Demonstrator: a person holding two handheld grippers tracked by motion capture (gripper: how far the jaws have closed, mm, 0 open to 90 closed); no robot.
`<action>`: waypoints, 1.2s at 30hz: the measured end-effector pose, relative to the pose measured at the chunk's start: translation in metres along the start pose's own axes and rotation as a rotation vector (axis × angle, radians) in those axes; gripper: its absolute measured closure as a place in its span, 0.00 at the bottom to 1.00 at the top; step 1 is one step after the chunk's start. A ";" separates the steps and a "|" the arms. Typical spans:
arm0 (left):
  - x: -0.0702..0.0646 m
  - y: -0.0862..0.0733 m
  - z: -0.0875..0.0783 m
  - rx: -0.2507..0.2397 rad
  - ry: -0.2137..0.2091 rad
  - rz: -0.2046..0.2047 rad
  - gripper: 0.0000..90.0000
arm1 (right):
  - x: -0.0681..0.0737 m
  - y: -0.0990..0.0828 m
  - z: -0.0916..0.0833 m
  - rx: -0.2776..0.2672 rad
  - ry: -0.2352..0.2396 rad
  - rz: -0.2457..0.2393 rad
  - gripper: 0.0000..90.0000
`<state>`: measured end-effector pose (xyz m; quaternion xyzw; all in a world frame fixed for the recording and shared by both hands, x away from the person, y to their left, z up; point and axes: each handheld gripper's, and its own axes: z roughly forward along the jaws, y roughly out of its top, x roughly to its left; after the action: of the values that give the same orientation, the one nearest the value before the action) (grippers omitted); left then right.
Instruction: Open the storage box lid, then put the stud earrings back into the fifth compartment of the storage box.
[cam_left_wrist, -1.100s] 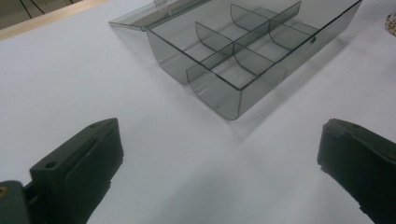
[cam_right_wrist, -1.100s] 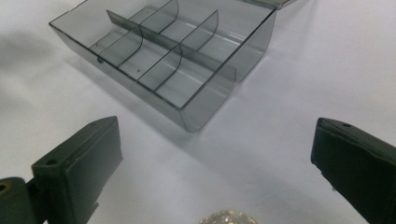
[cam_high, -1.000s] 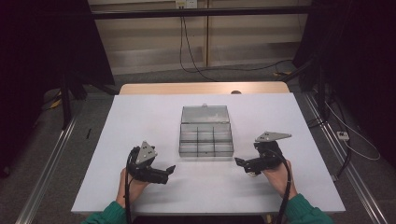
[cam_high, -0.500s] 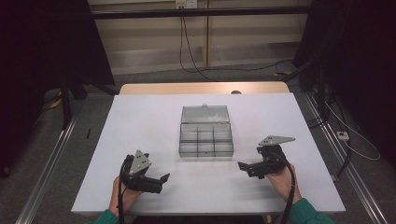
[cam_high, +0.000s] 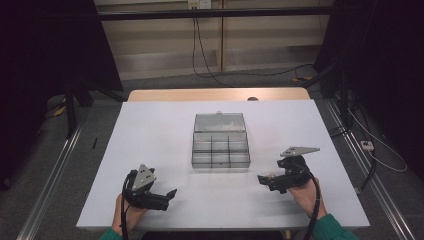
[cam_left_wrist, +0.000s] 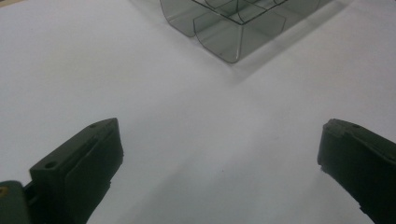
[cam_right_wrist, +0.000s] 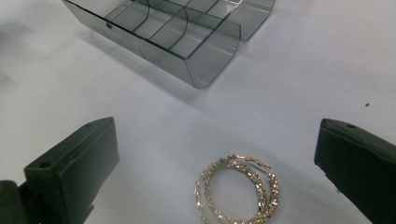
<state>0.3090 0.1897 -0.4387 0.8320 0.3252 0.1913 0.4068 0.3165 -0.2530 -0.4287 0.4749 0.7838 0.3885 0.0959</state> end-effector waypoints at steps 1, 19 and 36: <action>0.000 0.000 -0.001 -0.002 -0.002 -0.001 0.00 | 0.000 0.000 0.000 -0.001 0.000 -0.002 0.00; 0.001 -0.004 -0.003 0.009 0.001 0.000 0.00 | -0.011 -0.005 -0.010 -0.030 -0.037 0.055 0.33; 0.001 -0.004 -0.001 0.020 -0.004 0.007 0.00 | -0.015 -0.010 -0.007 0.017 -0.118 0.055 0.80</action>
<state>0.3074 0.1929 -0.4409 0.8376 0.3233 0.1877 0.3984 0.3140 -0.2718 -0.4345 0.5191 0.7666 0.3557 0.1275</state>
